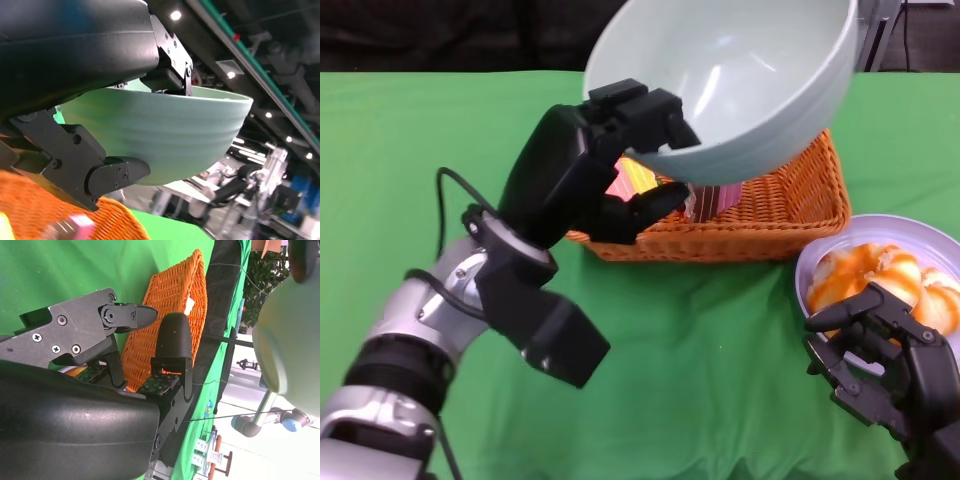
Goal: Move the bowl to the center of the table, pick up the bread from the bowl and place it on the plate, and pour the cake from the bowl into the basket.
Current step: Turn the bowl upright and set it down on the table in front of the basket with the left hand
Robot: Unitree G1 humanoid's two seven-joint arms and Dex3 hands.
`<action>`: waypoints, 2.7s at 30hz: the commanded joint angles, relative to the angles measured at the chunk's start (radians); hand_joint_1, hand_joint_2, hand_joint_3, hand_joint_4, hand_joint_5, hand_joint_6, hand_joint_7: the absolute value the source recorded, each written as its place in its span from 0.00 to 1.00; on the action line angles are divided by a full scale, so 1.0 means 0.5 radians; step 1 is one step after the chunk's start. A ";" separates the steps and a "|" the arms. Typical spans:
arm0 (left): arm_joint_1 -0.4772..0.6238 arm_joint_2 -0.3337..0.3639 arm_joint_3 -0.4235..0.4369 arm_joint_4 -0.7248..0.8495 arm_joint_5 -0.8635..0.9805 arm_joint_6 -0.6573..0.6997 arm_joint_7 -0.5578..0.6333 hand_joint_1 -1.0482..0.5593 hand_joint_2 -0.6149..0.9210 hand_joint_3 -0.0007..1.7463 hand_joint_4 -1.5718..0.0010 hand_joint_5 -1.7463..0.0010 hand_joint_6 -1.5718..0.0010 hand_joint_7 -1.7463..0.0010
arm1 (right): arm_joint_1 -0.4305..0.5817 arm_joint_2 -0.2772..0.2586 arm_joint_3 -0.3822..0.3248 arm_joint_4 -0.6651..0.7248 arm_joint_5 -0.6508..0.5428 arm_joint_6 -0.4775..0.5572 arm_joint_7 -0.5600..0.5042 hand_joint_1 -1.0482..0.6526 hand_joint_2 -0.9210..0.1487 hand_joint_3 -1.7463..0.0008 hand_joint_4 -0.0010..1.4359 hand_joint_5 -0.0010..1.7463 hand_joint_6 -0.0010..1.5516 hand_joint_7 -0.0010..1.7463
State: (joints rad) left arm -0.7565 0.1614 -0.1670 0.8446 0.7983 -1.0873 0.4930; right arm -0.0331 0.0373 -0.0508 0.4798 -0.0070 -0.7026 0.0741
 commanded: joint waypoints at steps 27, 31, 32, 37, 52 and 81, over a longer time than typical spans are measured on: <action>0.418 0.763 -0.652 -0.357 0.673 -0.117 1.198 0.66 0.63 0.68 0.55 0.00 0.58 0.06 | -0.039 -0.037 -0.010 -0.037 -0.016 -0.020 -0.035 0.50 0.01 0.89 0.48 0.88 0.44 0.66; 0.527 0.831 -0.713 -0.366 0.744 -0.077 1.254 0.68 0.58 0.68 0.54 0.00 0.59 0.01 | -0.037 -0.024 -0.013 -0.042 -0.001 -0.018 -0.041 0.50 0.01 0.90 0.48 0.89 0.44 0.67; 0.550 0.843 -0.726 -0.368 0.762 -0.063 1.269 0.69 0.58 0.67 0.53 0.00 0.60 0.01 | -0.038 -0.020 -0.014 -0.040 0.003 -0.014 -0.043 0.50 0.01 0.90 0.49 0.89 0.45 0.67; 0.601 0.927 -0.828 -0.369 0.896 0.021 1.398 0.66 0.68 0.50 0.54 0.00 0.61 0.00 | -0.039 -0.024 -0.008 -0.046 0.015 0.000 -0.027 0.50 0.00 0.90 0.49 0.89 0.45 0.66; 0.552 1.060 -1.171 -0.164 1.086 0.165 1.704 0.62 0.91 0.12 0.53 0.00 0.58 0.06 | 0.000 -0.018 0.009 -0.121 -0.011 0.040 -0.061 0.51 0.00 0.91 0.49 0.89 0.45 0.67; 0.493 0.798 -1.330 0.042 0.932 0.523 1.804 0.61 0.94 0.00 0.56 0.06 0.49 0.29 | 0.045 -0.004 0.054 -0.161 -0.035 0.065 -0.121 0.49 0.00 0.92 0.50 0.88 0.45 0.68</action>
State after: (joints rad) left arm -0.5032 0.5506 -0.8369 0.8744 1.2820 -0.8229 1.3576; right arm -0.0159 0.0397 -0.0214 0.4021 -0.0193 -0.6714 0.0231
